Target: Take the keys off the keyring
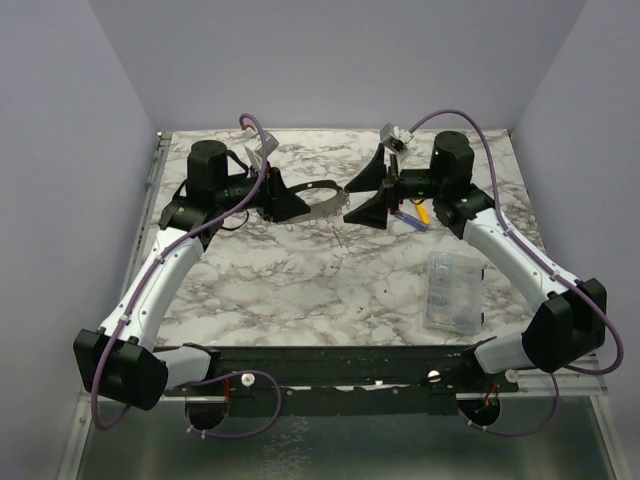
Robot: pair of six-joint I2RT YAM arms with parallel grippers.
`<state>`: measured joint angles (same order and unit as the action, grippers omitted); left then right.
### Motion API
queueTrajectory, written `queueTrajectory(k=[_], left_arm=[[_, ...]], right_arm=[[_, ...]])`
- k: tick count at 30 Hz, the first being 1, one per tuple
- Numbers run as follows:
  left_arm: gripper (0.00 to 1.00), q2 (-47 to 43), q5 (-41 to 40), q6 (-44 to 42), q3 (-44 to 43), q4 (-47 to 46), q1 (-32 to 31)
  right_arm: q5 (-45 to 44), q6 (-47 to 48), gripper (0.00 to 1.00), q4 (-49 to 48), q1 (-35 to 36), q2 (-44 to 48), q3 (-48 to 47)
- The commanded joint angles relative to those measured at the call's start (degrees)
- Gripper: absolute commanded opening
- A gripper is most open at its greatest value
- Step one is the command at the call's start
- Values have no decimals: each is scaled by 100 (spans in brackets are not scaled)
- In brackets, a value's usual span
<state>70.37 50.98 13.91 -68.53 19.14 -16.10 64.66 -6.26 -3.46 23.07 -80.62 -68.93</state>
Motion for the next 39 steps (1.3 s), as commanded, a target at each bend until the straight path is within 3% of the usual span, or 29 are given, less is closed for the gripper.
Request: queueTrajectory(k=[1,8,12,17,18,19,22,25,28,32,36,39], left_arm=[[0,-105,462,245,80,-392,-3],[0,-196,872,342,192,-477,-20],[0,-242,889,369,246,-492,-26],[0,-298,624,287,308,-511,-29],[6,-321,574,264,328,-512,-26],[14,-343,542,236,343,-508,-25],[58,-383,460,41,342,-438,-26],[77,-362,171,-757,79,154,-27],[83,-167,-413,-2465,-625,1464,-40],[83,176,-732,-3924,-1393,2823,-181],[82,516,-556,-4559,-1793,3675,-496],[78,640,-601,-4615,-1739,3804,-812]], right_arm=[[-196,-15,98,-470,264,-236,-113],[-293,372,86,-472,426,-349,-34],[-33,280,58,-622,439,-367,44],[69,127,11,-599,434,-334,22],[59,209,2,-488,436,-321,-7],[29,299,1,-340,433,-301,-34],[32,543,1,39,437,-234,-117],[39,840,1,478,431,-195,-192],[8,1097,1,927,433,-182,-254],[77,1365,1,1314,432,-183,-297],[203,1630,1,1661,479,-235,-391],[161,2075,1,2171,576,-325,-601]])
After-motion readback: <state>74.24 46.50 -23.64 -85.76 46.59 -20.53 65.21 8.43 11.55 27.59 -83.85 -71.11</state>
